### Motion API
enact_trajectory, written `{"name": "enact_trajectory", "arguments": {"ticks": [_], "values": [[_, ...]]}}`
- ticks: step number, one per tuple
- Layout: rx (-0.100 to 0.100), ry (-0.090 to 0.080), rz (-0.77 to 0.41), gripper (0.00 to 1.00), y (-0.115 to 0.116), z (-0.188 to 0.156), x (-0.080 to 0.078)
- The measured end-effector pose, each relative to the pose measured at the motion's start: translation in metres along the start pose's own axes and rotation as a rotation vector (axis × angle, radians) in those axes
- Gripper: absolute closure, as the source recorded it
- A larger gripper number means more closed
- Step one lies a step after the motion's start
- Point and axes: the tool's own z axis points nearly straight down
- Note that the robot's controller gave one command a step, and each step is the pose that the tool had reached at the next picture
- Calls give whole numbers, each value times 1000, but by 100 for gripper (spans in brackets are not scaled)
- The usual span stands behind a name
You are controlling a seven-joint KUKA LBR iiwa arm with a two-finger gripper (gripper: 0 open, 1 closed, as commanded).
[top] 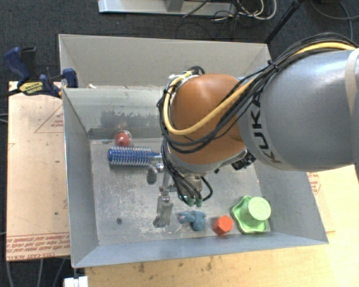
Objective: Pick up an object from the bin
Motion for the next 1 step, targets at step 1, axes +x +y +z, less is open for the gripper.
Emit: {"name": "enact_trajectory", "arguments": {"ticks": [1], "values": [[1,-15,-32,0,-61,2,-123]]}}
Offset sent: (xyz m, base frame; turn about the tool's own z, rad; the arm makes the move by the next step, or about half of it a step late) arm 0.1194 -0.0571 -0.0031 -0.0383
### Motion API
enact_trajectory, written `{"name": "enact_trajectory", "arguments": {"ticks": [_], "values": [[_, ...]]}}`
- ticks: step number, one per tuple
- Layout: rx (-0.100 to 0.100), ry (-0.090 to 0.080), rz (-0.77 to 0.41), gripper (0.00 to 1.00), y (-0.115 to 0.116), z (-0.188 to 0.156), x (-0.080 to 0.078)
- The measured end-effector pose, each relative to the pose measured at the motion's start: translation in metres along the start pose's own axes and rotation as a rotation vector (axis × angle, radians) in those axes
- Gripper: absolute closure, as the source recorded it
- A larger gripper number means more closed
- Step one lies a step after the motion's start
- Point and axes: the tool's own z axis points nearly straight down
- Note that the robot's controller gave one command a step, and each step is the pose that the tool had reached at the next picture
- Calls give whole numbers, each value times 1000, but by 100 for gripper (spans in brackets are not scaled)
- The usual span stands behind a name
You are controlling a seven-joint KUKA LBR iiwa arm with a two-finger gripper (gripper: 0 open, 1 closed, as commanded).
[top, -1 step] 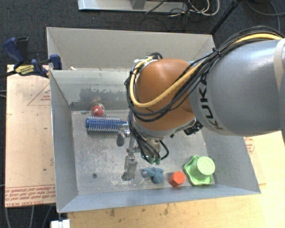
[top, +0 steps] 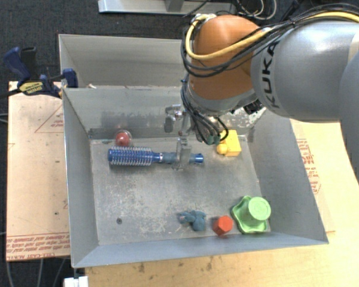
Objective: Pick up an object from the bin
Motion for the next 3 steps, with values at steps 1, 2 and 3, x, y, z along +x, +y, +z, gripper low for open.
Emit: {"name": "enact_trajectory", "arguments": {"ticks": [1,2,3], "values": [[-2,13,107,0,58,114,-23],[-3,4,111,100,56,108,-26],[-4,-1,99,100,64,-23,-6]]}}
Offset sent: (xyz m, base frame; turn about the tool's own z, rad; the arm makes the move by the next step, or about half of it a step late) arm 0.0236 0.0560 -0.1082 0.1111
